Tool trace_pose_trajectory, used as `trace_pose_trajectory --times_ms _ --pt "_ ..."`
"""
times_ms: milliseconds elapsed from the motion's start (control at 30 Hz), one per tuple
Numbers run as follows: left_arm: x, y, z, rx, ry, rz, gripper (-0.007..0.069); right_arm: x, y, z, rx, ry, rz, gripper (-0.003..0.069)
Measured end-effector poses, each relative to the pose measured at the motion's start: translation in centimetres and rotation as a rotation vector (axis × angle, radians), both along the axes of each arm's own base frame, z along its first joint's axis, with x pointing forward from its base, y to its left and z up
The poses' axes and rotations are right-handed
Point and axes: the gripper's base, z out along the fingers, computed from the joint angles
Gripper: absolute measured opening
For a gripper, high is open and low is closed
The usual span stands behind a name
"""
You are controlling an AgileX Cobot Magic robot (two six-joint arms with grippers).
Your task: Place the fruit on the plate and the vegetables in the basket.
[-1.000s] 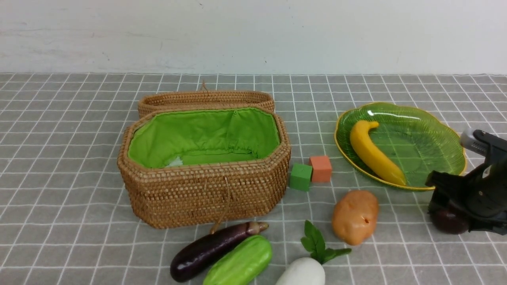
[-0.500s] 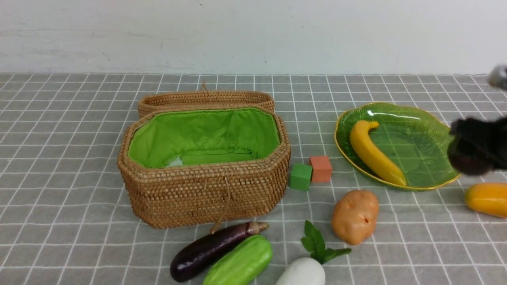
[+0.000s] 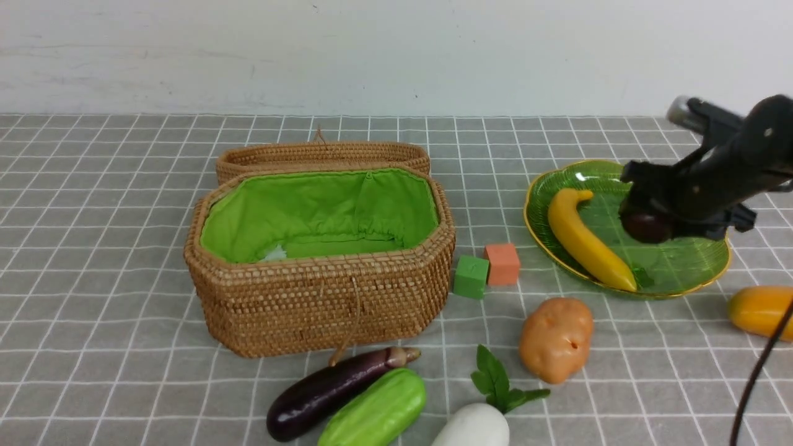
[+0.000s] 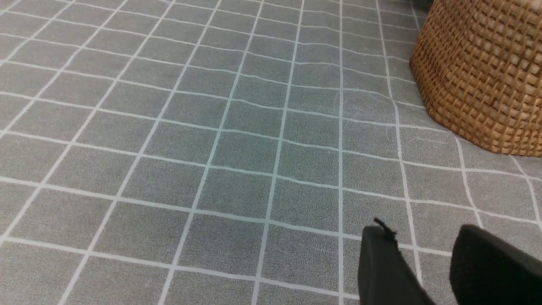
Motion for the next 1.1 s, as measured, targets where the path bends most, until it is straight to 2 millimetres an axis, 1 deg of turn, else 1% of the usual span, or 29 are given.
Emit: trace_pose_trajectory --times_ms 67,100,200,300,400,433,467,500,567,600,633,667,700,733,767,800,833,867,900,1000,1100 --pt "0.0 0.0 0.0 0.000 0.000 0.000 0.0239 0.3 0.0 -0.7 0.006 0.012 -0.003 0.0579" --pt "0.0 0.0 0.0 0.000 0.000 0.000 0.0239 0.4 0.1 -1.1 0.013 0.027 -0.004 0.0611" --pt "0.0 0.0 0.0 0.000 0.000 0.000 0.0239 0.4 0.1 -1.0 0.016 0.040 0.001 0.0671" --pt "0.0 0.0 0.0 0.000 0.000 0.000 0.0239 0.0 0.2 -0.6 0.014 0.073 0.014 0.0678" --pt "0.0 0.0 0.0 0.000 0.000 0.000 0.0239 -0.8 0.0 0.4 -0.005 0.119 0.021 0.0664" --pt "0.0 0.0 0.0 0.000 0.000 0.000 0.0239 -1.3 -0.4 1.4 -0.012 0.130 0.009 0.0655" --pt "0.0 0.0 0.0 0.000 0.000 0.000 0.0239 -1.5 -0.5 1.5 -0.014 0.137 0.005 0.0652" --pt "0.0 0.0 0.0 0.000 0.000 0.000 0.0239 -1.8 -0.8 2.3 -0.018 0.137 -0.006 0.0647" --pt "0.0 0.0 0.0 0.000 0.000 0.000 0.0239 -3.6 -2.5 6.1 -0.043 0.125 -0.084 0.0625" --pt "0.0 0.0 0.0 0.000 0.000 0.000 0.0239 -3.7 -2.5 6.1 -0.045 0.130 -0.087 0.0624" --pt "0.0 0.0 0.0 0.000 0.000 0.000 0.0239 -4.3 -3.1 7.5 -0.051 0.115 -0.115 0.0617" --pt "0.0 0.0 0.0 0.000 0.000 0.000 0.0239 -5.4 -3.8 9.0 -0.058 0.112 -0.162 0.0605" --pt "0.0 0.0 0.0 0.000 0.000 0.000 0.0239 -6.6 -4.6 10.7 -0.035 0.115 -0.253 0.0594" --pt "0.0 0.0 0.0 0.000 0.000 0.000 0.0239 -7.3 -5.0 11.4 -0.022 0.116 -0.298 0.0591" --pt "0.0 0.0 0.0 0.000 0.000 0.000 0.0239 -7.7 -5.2 11.7 -0.015 0.130 -0.326 0.0589" --pt "0.0 0.0 0.0 0.000 0.000 0.000 0.0239 -8.8 -5.8 12.2 0.016 0.153 -0.428 0.0586" --pt "0.0 0.0 0.0 0.000 0.000 0.000 0.0239 -9.7 -6.2 12.3 0.035 0.183 -0.498 0.0583" --pt "0.0 0.0 0.0 0.000 0.000 0.000 0.0239 -9.9 -6.3 12.2 0.045 0.189 -0.522 0.0583" --pt "0.0 0.0 0.0 0.000 0.000 0.000 0.0239 -10.7 -6.6 11.4 0.070 0.231 -0.594 0.0582" --pt "0.0 0.0 0.0 0.000 0.000 0.000 0.0239 -11.0 -6.5 9.6 0.111 0.274 -0.640 0.0582" --pt "0.0 0.0 0.0 0.000 0.000 0.000 0.0239 -10.7 -6.4 7.8 0.202 0.288 -0.691 0.0585"
